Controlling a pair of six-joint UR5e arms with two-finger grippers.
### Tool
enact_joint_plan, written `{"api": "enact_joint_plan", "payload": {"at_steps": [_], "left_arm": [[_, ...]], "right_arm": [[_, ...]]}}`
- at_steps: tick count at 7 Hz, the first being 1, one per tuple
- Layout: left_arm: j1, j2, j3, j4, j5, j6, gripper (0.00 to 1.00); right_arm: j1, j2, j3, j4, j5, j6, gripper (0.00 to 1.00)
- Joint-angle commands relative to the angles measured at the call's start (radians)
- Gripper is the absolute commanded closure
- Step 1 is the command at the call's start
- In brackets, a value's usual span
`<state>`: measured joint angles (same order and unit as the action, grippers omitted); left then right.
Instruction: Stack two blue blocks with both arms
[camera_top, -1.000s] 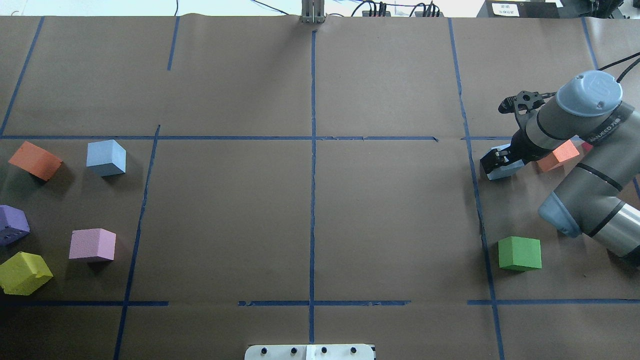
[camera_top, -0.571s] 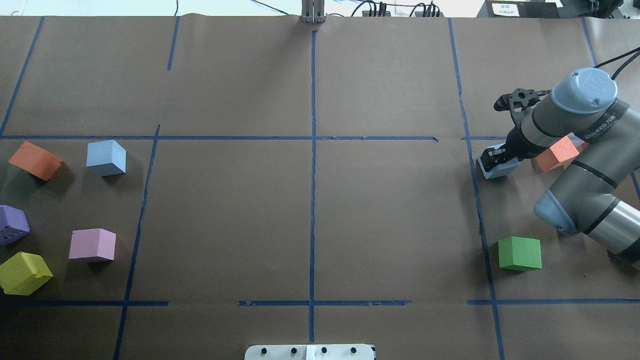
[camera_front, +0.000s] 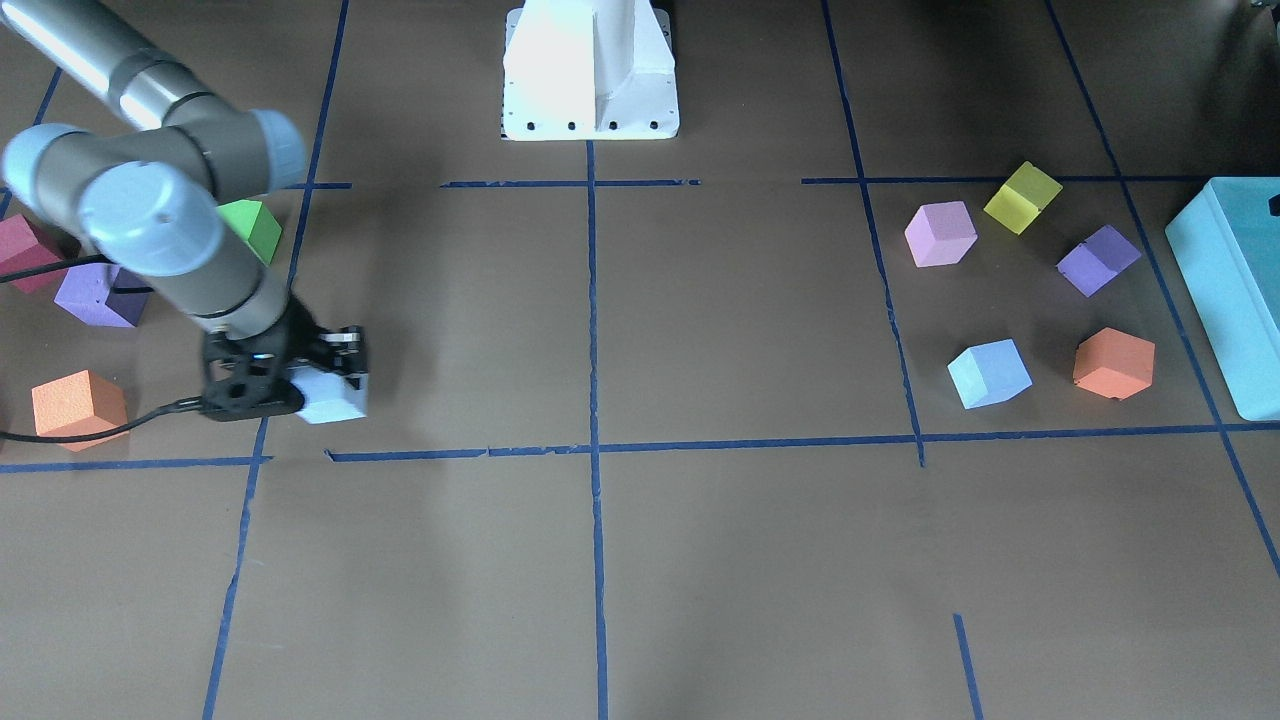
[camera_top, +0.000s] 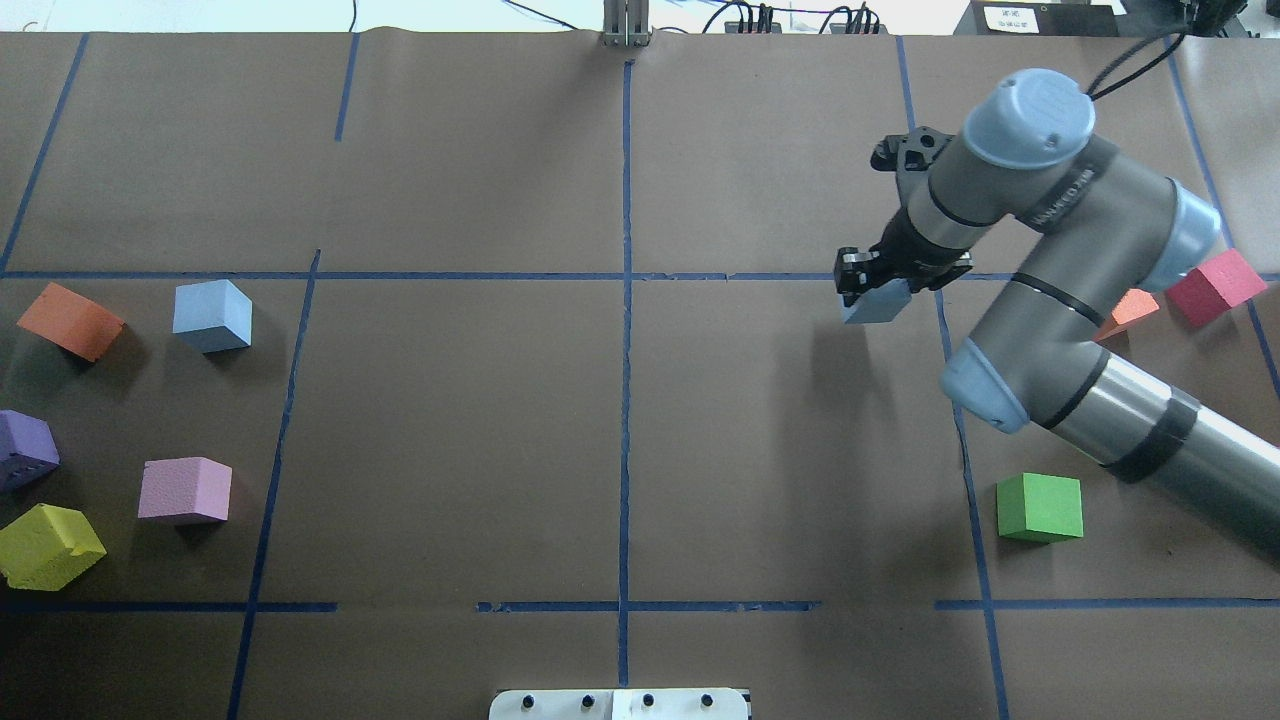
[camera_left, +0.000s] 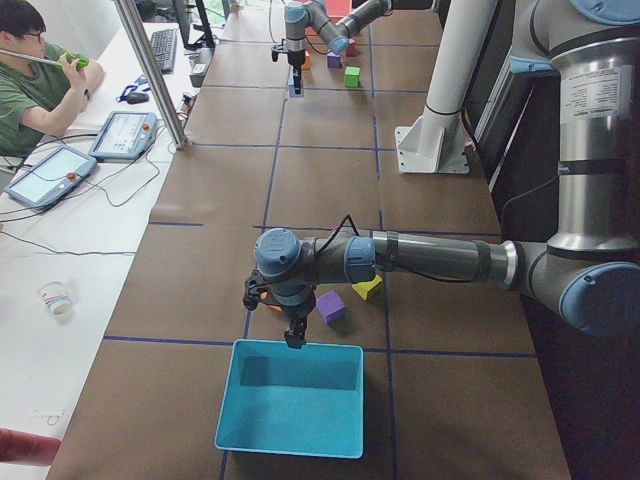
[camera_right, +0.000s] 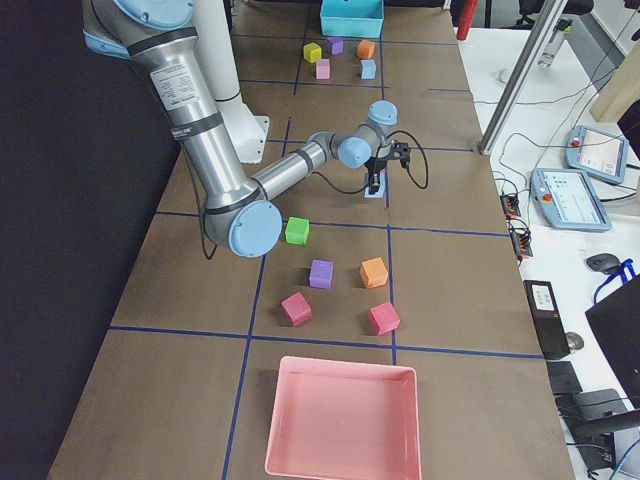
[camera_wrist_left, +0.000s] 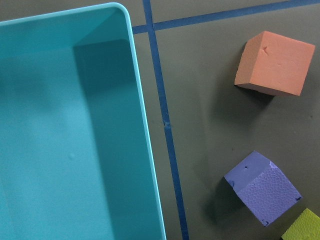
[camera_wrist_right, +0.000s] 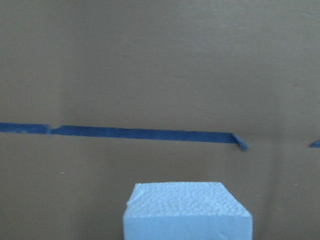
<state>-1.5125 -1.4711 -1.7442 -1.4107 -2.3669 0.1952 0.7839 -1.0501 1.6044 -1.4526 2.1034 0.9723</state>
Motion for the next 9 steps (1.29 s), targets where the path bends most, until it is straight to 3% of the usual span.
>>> {"api": "enact_joint_plan", "payload": {"at_steps": [1, 3, 5, 6, 7, 9], "left_arm": [[0.0, 0.0, 0.0, -0.002, 0.0, 0.001, 0.0], [0.0, 0.0, 0.0, -0.001, 0.0, 0.001, 0.0], [0.0, 0.0, 0.0, 0.001, 0.0, 0.001, 0.0], [0.0, 0.0, 0.0, 0.001, 0.0, 0.001, 0.0], [0.0, 0.0, 0.0, 0.002, 0.0, 0.001, 0.0], [0.0, 0.0, 0.0, 0.002, 0.0, 0.001, 0.0]], "right_arm": [[-0.131, 0.207, -0.099, -0.083, -0.13, 0.234, 0.68], [-0.201, 0.405, -0.31, -0.081, -0.18, 0.343, 0.68], [-0.236, 0.429, -0.359, -0.043, -0.25, 0.344, 0.65], [-0.248, 0.427, -0.401, 0.012, -0.261, 0.339, 0.38], [-0.252, 0.429, -0.415, 0.047, -0.279, 0.339, 0.01], [-0.25, 0.441, -0.408, 0.047, -0.27, 0.332, 0.01]]}}
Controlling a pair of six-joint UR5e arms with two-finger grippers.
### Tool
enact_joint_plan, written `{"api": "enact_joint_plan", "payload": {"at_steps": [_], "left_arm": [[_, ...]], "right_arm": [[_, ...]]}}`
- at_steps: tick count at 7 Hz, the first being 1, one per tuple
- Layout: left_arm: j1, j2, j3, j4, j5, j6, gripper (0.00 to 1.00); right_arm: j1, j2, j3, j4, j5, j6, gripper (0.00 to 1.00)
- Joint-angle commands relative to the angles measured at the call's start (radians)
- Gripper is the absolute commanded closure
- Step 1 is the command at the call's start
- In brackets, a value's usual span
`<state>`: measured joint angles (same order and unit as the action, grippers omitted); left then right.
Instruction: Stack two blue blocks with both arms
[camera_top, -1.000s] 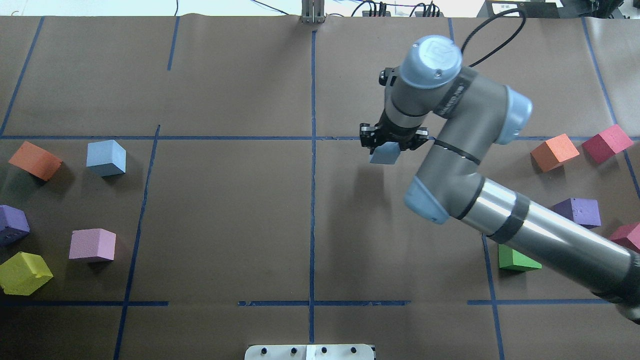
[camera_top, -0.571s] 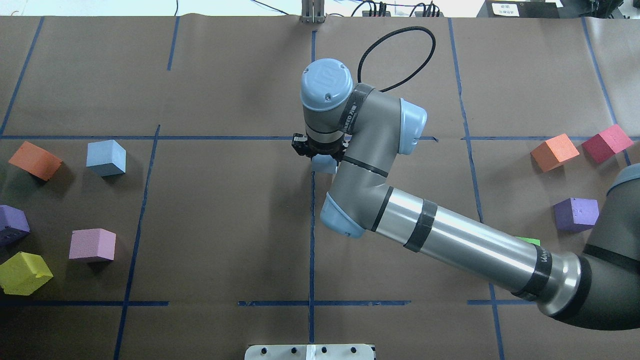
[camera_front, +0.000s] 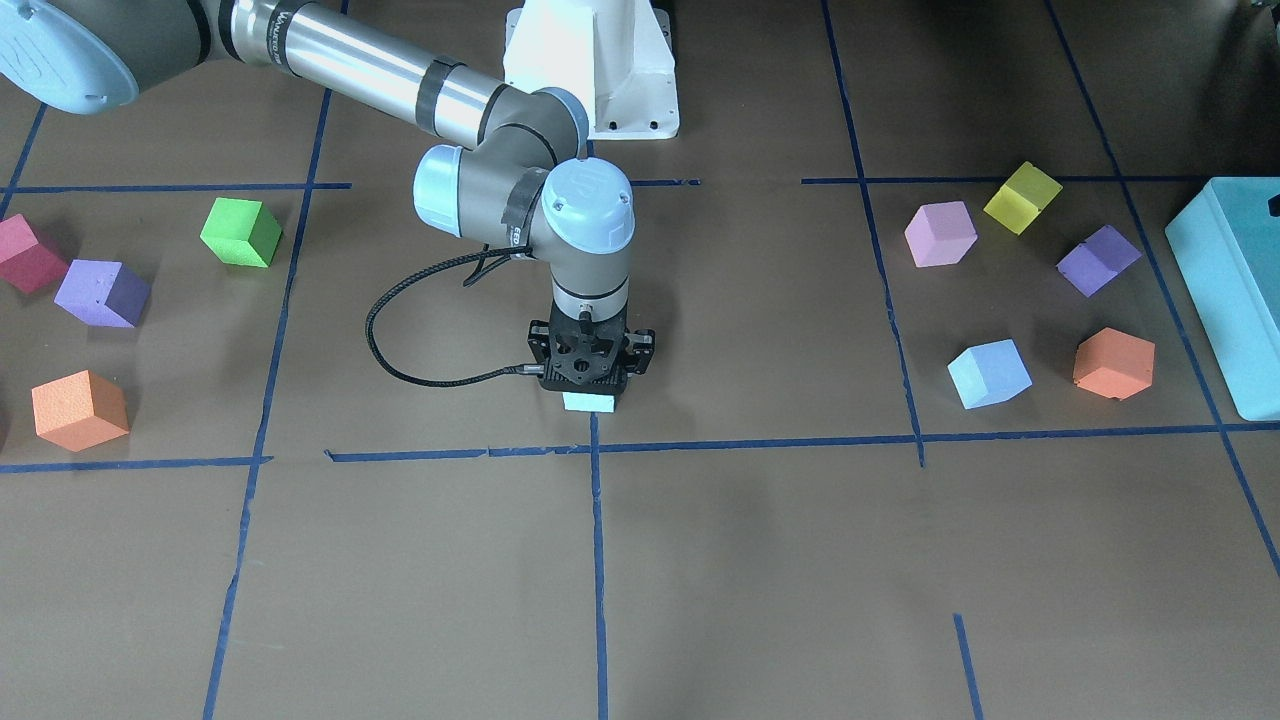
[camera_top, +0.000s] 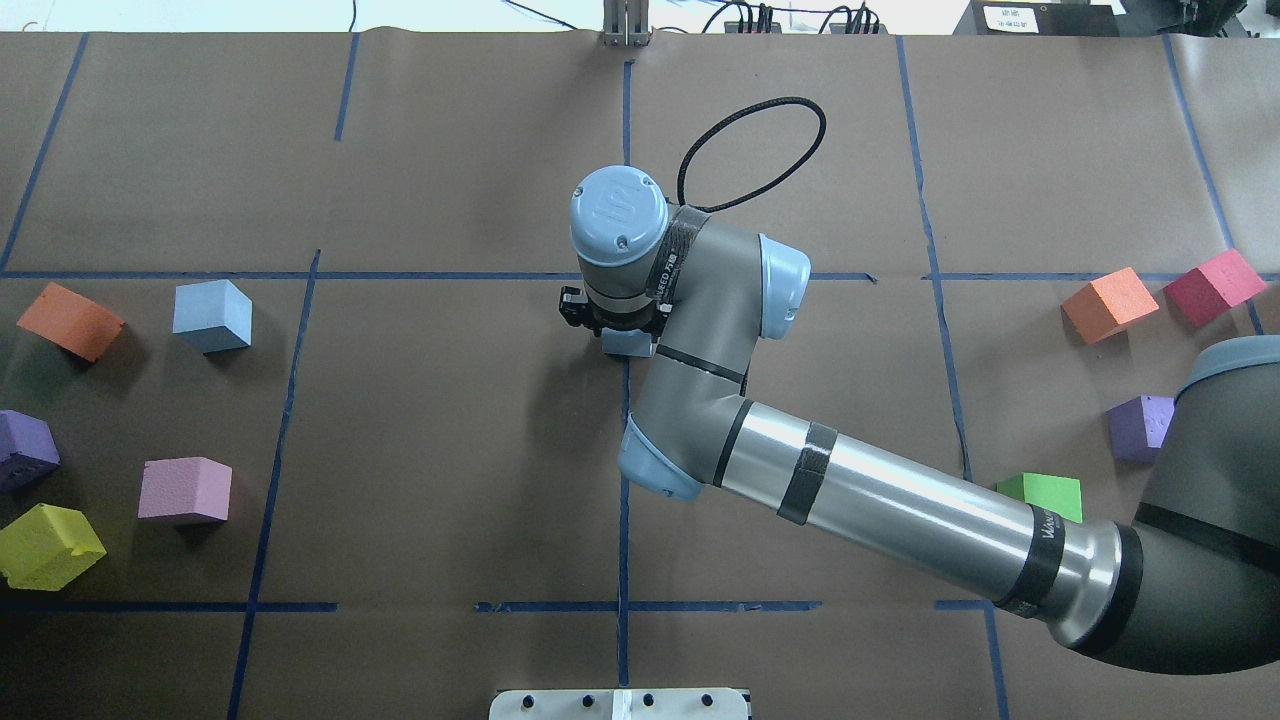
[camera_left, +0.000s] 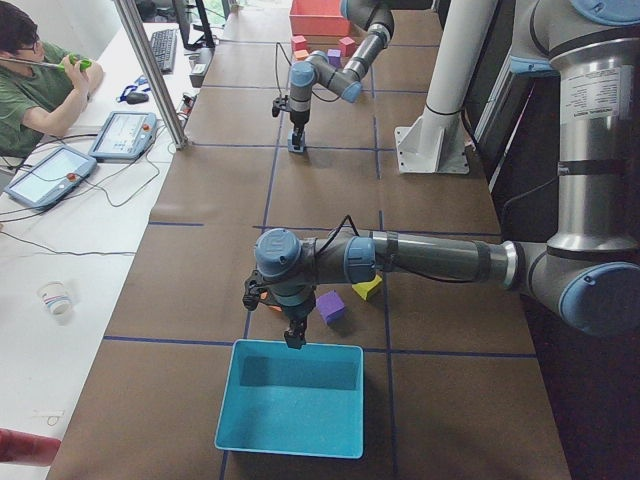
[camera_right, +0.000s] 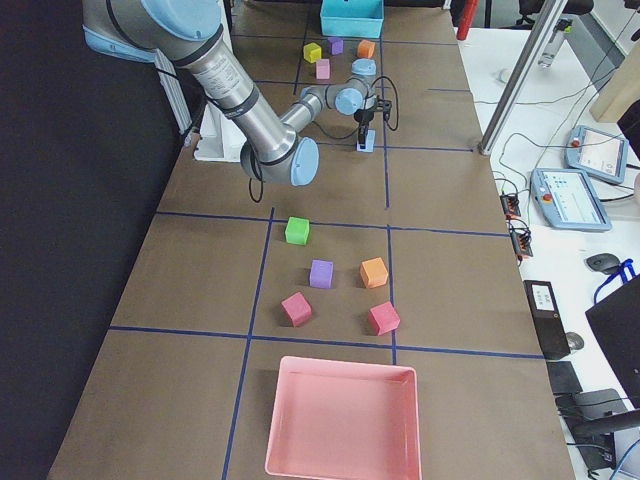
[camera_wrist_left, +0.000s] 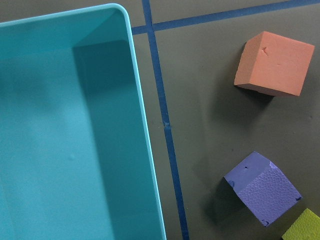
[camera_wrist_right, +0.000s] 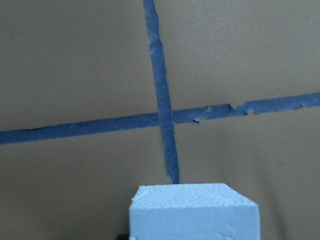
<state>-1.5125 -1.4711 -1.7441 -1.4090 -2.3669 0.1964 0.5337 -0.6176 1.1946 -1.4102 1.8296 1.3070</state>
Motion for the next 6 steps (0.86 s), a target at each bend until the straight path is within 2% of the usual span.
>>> {"api": "enact_joint_plan", "payload": {"at_steps": [1, 2, 4, 5, 6], "left_arm": [[0.0, 0.0, 0.0, -0.001, 0.0, -0.002, 0.0], [0.0, 0.0, 0.0, 0.001, 0.0, 0.0, 0.0], [0.0, 0.0, 0.001, -0.001, 0.0, -0.002, 0.0], [0.0, 0.0, 0.003, -0.002, 0.002, -0.002, 0.0], [0.0, 0.0, 0.003, -0.004, 0.0, -0.002, 0.0]], "right_arm": [[0.005, 0.01, 0.026, -0.001, 0.013, -0.003, 0.0], [0.032, 0.007, 0.063, -0.019, 0.061, -0.003, 0.0], [0.081, -0.008, 0.223, -0.221, 0.089, -0.087, 0.0], [0.125, -0.037, 0.315, -0.334, 0.115, -0.157, 0.0], [0.182, -0.128, 0.406, -0.354, 0.163, -0.251, 0.0]]}}
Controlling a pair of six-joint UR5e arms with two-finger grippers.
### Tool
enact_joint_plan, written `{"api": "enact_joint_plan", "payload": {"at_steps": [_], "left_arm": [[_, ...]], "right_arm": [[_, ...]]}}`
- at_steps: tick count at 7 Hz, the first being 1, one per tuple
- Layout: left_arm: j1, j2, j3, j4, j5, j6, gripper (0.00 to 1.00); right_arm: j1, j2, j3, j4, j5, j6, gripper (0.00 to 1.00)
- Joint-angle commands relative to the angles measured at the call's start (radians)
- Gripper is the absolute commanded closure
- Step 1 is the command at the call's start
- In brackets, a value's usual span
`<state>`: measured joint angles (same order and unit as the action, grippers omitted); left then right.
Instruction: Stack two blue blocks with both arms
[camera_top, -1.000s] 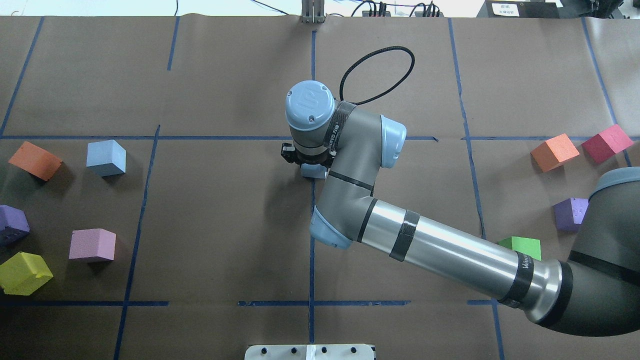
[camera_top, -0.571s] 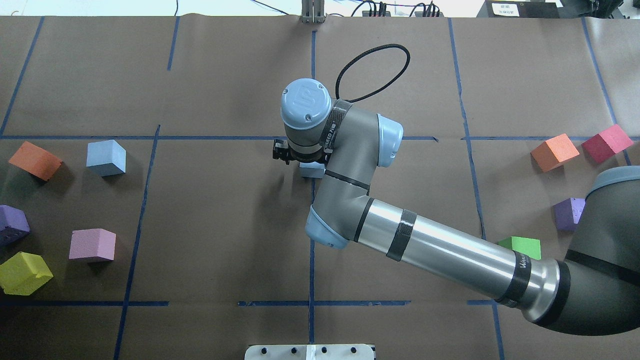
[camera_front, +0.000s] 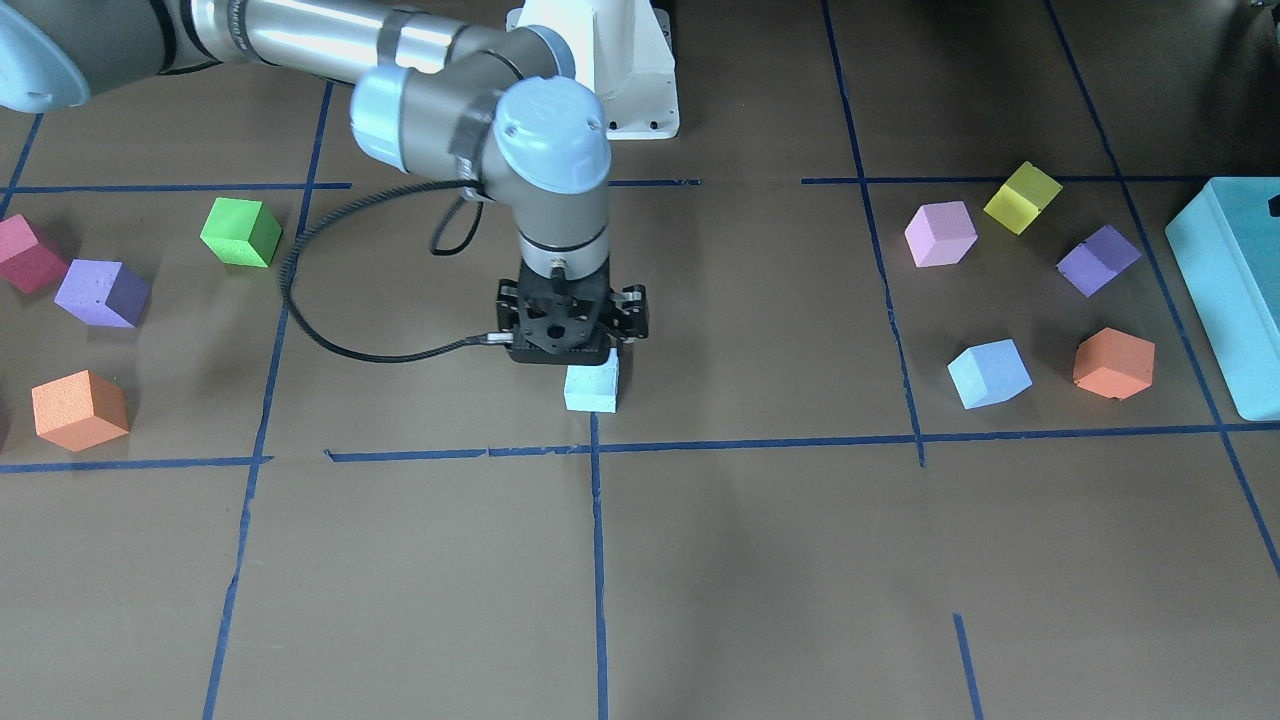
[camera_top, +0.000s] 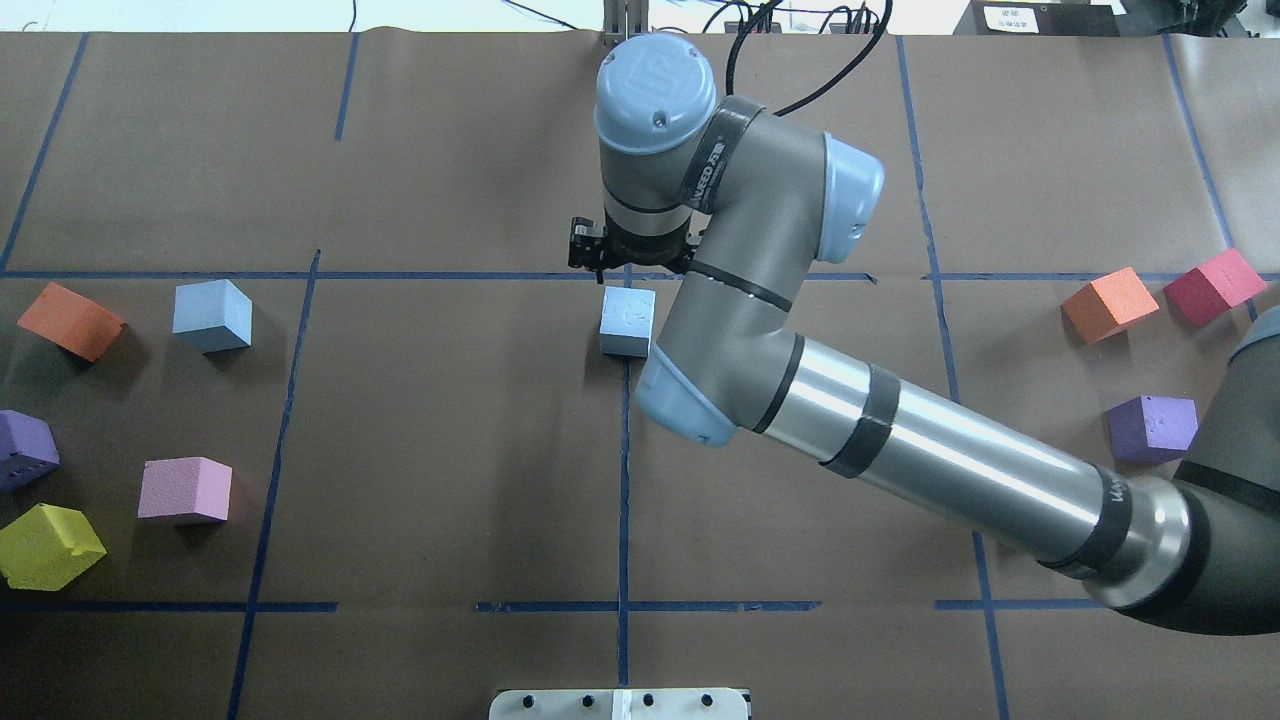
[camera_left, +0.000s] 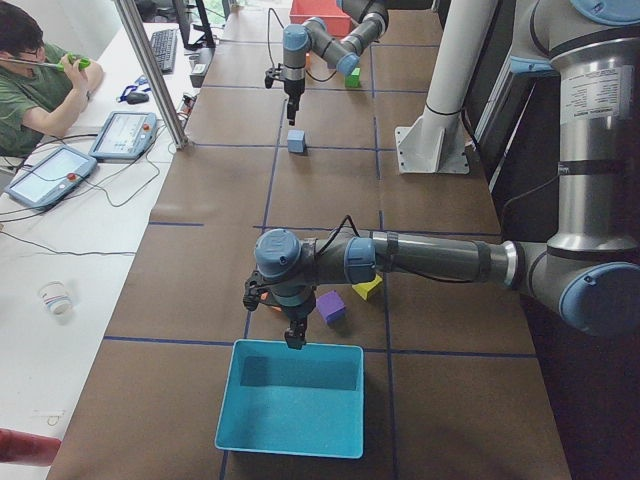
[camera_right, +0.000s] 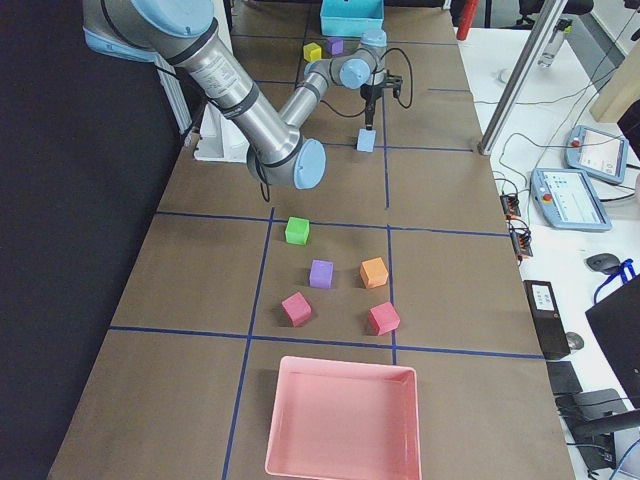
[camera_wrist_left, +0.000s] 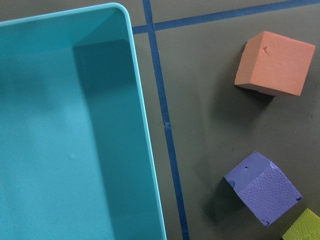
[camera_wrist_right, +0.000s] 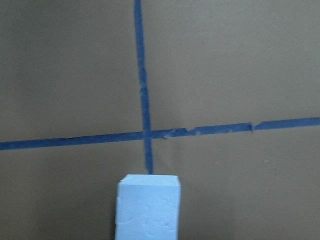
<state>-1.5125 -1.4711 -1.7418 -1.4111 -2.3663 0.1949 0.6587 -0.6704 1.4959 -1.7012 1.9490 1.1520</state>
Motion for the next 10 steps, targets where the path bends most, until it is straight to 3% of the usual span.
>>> {"api": "enact_joint_plan", "payload": {"at_steps": [1, 6, 8, 10], "left_arm": [[0.0, 0.0, -0.002, -0.002, 0.001, 0.001, 0.0], [0.002, -0.041, -0.048, -0.012, -0.001, -0.008, 0.0], [0.002, -0.067, -0.048, -0.113, 0.001, -0.011, 0.0], [0.005, -0.104, -0.045, -0.126, -0.001, -0.012, 0.0]], "right_arm": [[0.138, -0.166, 0.191, -0.064, 0.079, -0.206, 0.0], [0.575, -0.727, 0.427, -0.051, 0.355, -1.029, 0.0], [0.709, -0.913, 0.431, -0.051, 0.35, -1.33, 0.0], [0.875, -1.07, 0.429, -0.049, 0.35, -1.564, 0.0]]}}
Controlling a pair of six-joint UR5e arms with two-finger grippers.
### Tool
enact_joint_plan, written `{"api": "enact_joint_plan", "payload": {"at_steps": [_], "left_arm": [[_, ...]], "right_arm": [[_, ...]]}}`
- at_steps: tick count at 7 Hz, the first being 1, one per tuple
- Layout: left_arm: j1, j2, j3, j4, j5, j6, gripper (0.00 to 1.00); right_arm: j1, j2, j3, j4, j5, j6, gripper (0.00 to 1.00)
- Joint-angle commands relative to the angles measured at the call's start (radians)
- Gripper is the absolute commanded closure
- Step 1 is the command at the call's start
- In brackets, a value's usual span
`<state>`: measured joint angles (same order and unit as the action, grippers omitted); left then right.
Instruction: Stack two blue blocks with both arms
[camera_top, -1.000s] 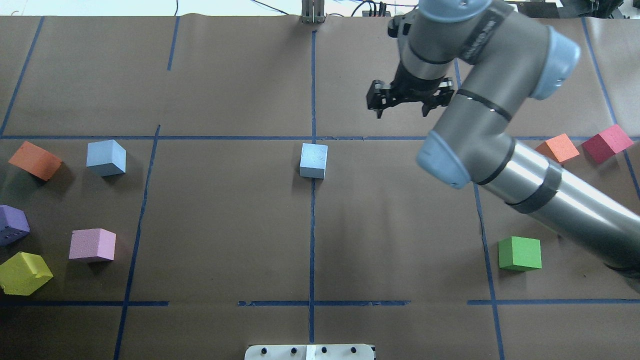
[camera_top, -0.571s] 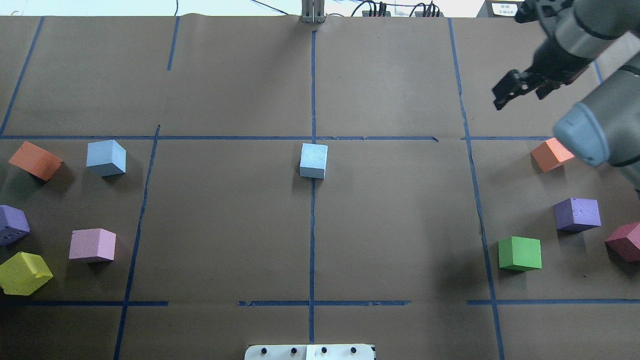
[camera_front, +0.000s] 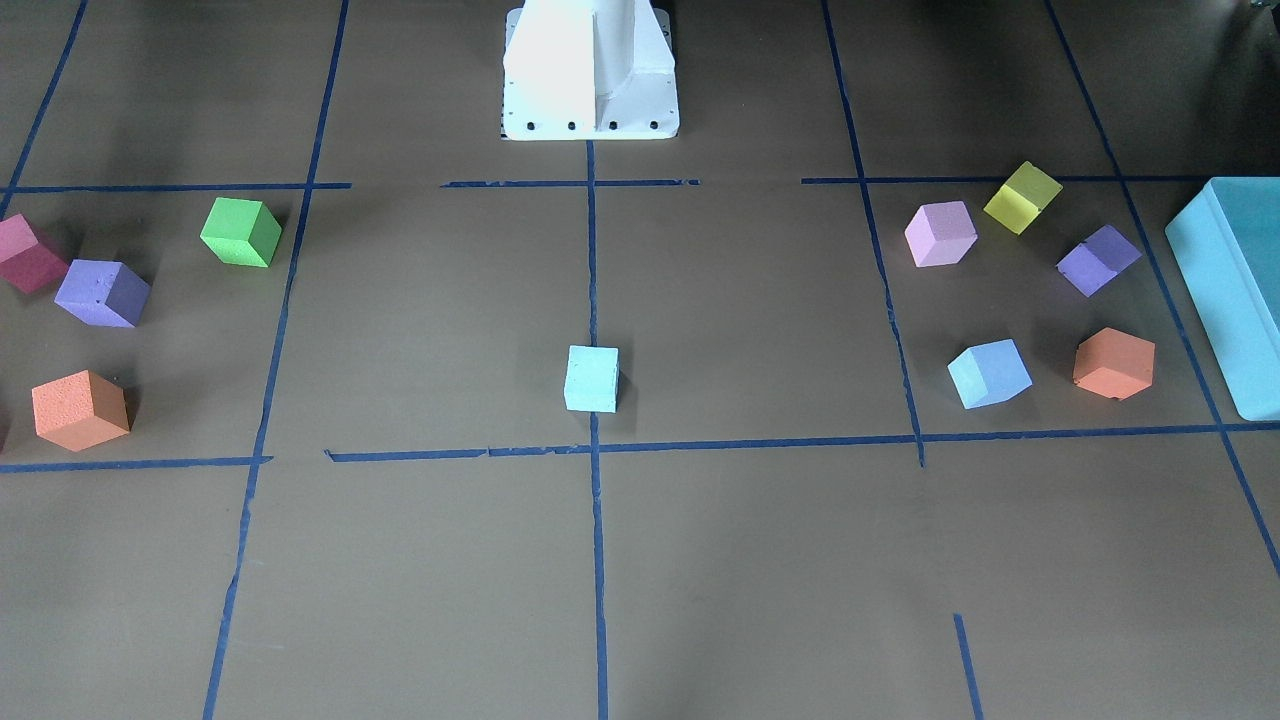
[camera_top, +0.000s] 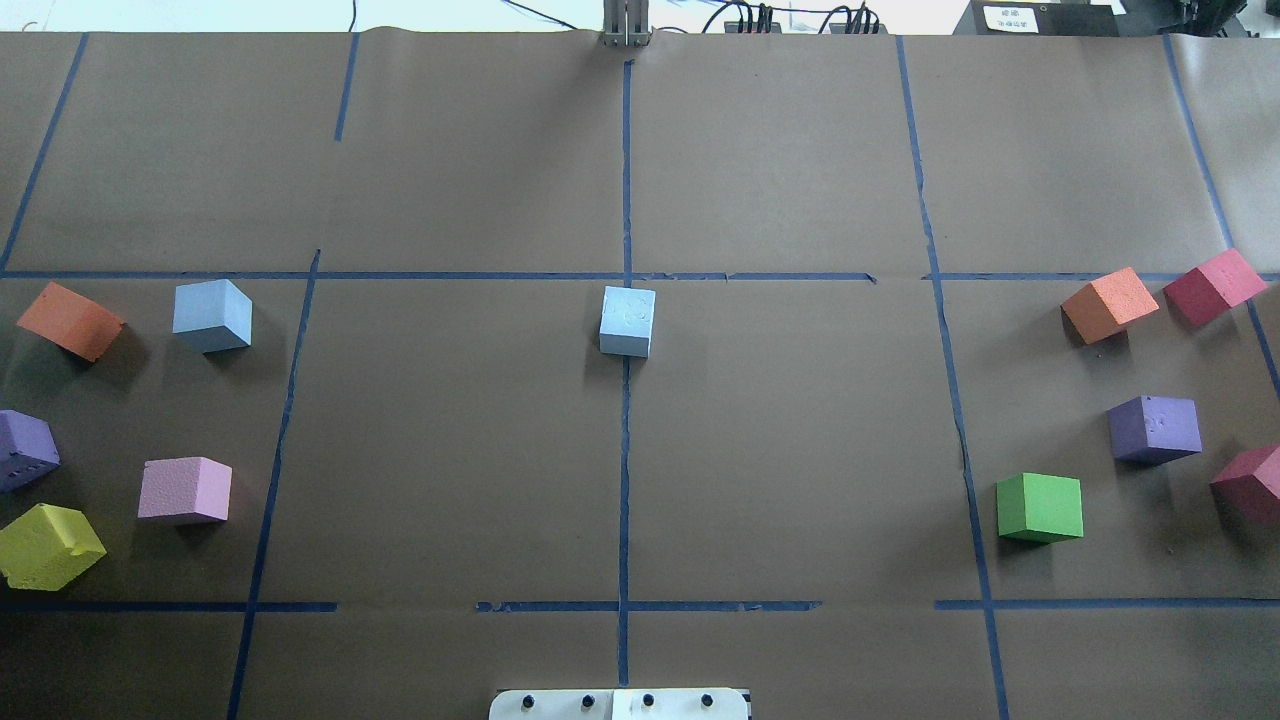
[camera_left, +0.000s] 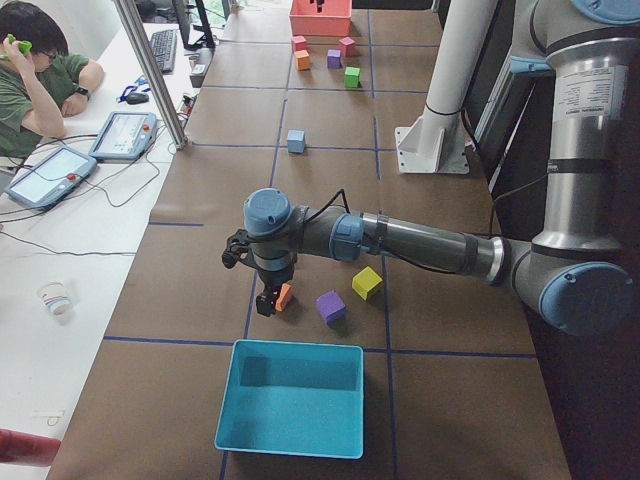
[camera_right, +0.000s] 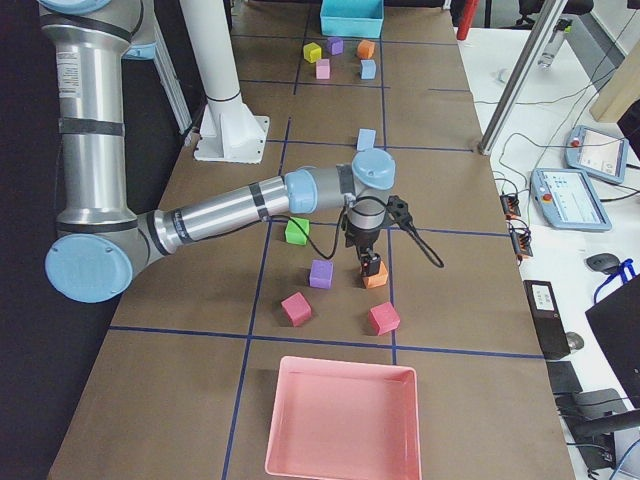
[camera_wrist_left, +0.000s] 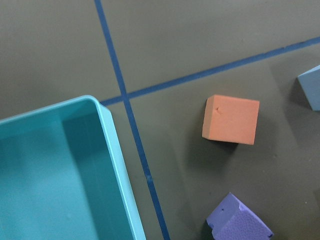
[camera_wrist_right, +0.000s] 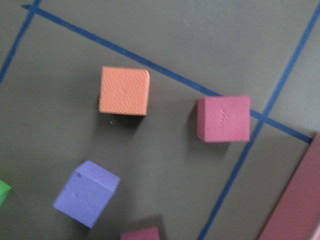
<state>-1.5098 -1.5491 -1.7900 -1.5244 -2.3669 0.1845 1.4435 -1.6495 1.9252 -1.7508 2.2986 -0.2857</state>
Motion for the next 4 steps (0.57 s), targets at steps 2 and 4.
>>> {"api": "enact_joint_plan", "payload": {"at_steps": [2, 4], "left_arm": [[0.02, -0.032, -0.009, -0.086, -0.003, -0.221, 0.0], [0.202, -0.034, -0.008, -0.262, 0.009, -0.486, 0.0]], "right_arm": [[0.135, -0.173, -0.03, 0.007, 0.001, -0.141, 0.01], [0.135, -0.154, -0.041, 0.084, 0.009, -0.018, 0.0]]}}
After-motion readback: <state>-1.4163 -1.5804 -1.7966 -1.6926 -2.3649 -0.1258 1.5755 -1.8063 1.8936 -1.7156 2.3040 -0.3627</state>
